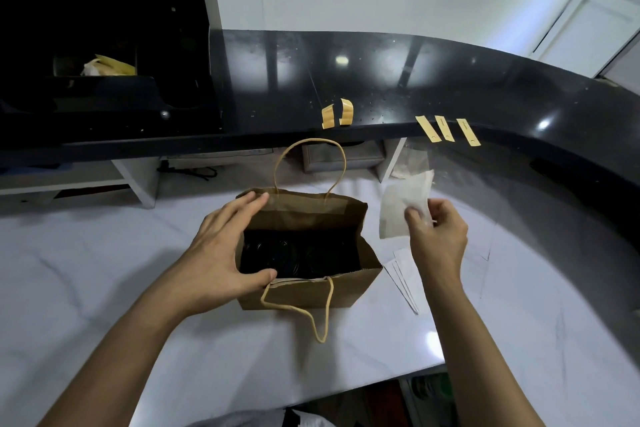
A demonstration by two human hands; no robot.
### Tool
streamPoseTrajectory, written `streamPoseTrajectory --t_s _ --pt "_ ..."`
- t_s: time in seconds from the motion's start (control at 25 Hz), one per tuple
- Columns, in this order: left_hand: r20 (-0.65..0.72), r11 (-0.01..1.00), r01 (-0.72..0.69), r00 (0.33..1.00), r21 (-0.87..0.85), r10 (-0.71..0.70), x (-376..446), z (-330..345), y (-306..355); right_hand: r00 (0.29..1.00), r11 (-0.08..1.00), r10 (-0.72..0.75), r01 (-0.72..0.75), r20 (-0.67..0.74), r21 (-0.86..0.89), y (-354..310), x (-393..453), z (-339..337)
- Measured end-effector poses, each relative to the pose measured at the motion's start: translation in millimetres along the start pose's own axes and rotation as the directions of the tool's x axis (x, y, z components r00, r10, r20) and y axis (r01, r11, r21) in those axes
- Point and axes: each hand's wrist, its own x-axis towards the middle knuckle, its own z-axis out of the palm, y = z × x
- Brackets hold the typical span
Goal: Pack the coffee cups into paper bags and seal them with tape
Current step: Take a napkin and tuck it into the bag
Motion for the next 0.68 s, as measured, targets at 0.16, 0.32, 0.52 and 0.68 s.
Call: streamPoseTrajectory --t_s 0.16,0.32,0.52,0.68 --pt "0.001 1.0 0.018 1.0 -0.003 -0.018 -1.4 -1.1 -1.4 0.965 0.941 -0.262 0.253 0.01 0.226 -45.3 -20.6 5.9" --pt "0.0 1.0 0.029 1.0 -0.01 -0.029 -3.9 -2.8 -3.3 0.807 0.823 -0.565 0.537 0.17 0.187 -64.0 -44.8 16.8" --pt "-0.013 0.999 0.048 0.999 -0.001 -0.048 -7.1 -5.6 -5.2 0.49 0.663 -0.61 0.746 0.623 0.061 -60.6 -52.2 36.7" --pt "-0.028 0.999 0.048 0.998 -0.016 -0.048 -11.7 -7.2 -8.7 0.305 0.541 -0.352 0.838 0.885 -0.074 -68.8 -53.4 55.7"
